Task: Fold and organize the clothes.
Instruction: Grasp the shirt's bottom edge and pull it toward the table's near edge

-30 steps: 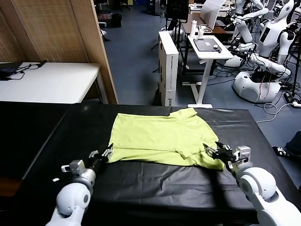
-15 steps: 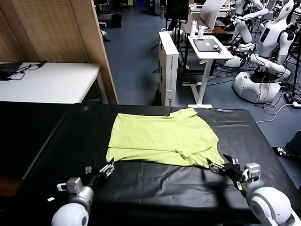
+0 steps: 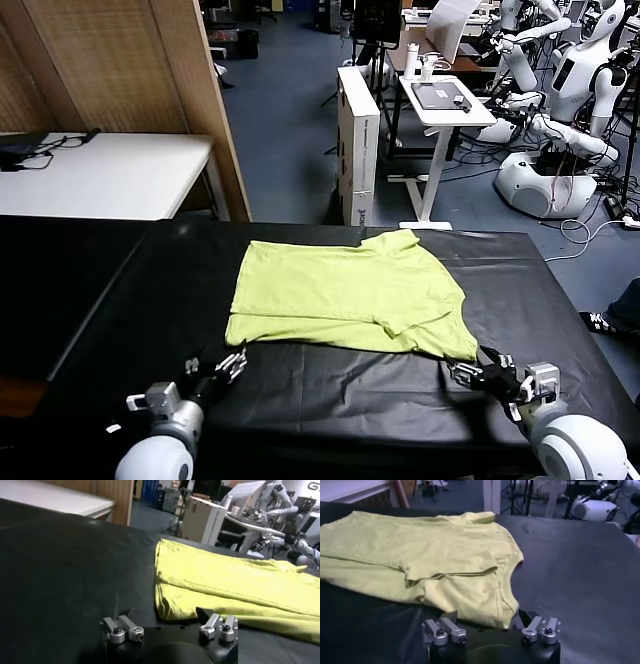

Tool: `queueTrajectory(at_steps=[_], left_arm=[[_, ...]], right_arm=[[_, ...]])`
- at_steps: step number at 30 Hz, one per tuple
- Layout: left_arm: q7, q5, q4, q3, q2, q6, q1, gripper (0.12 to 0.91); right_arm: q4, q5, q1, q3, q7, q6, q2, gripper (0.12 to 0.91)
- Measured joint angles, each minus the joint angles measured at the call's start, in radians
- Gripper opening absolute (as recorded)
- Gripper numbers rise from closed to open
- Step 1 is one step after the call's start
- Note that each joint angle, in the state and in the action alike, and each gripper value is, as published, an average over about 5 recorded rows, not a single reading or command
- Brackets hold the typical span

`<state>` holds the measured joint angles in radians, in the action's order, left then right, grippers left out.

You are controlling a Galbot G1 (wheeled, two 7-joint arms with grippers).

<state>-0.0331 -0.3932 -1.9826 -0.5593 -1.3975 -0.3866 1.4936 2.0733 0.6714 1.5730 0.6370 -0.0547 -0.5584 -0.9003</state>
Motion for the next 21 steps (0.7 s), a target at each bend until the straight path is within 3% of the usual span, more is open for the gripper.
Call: queueTrajectory(at_steps=[2, 5, 13, 15, 21], left_arm=[[0.001, 0.003, 0.003, 0.000, 0.000, 0.002, 0.000, 0.707], [0.000, 0.008, 0.008, 0.002, 0.000, 0.007, -0.003, 0.633], [-0.001, -0.007, -0.015, 0.001, 0.016, -0.003, 0.006, 0.191], [-0.001, -0.011, -0.023, -0.003, 0.026, -0.004, 0.010, 0.151], [-0.003, -0.012, -0.048, -0.022, 0.068, -0.005, 0.036, 0.147]], right_arm=[[0.002, 0.000, 0.001, -0.001, 0.000, -0.001, 0.002, 0.155], [0.009, 0.002, 0.003, 0.002, -0.002, -0.002, 0.008, 0.140], [0.037, 0.028, 0.016, 0.018, -0.012, -0.032, 0.038, 0.140], [0.049, 0.037, 0.026, 0.023, -0.016, -0.051, 0.046, 0.140], [0.111, 0.093, 0.072, 0.040, -0.051, -0.139, 0.081, 0.140]])
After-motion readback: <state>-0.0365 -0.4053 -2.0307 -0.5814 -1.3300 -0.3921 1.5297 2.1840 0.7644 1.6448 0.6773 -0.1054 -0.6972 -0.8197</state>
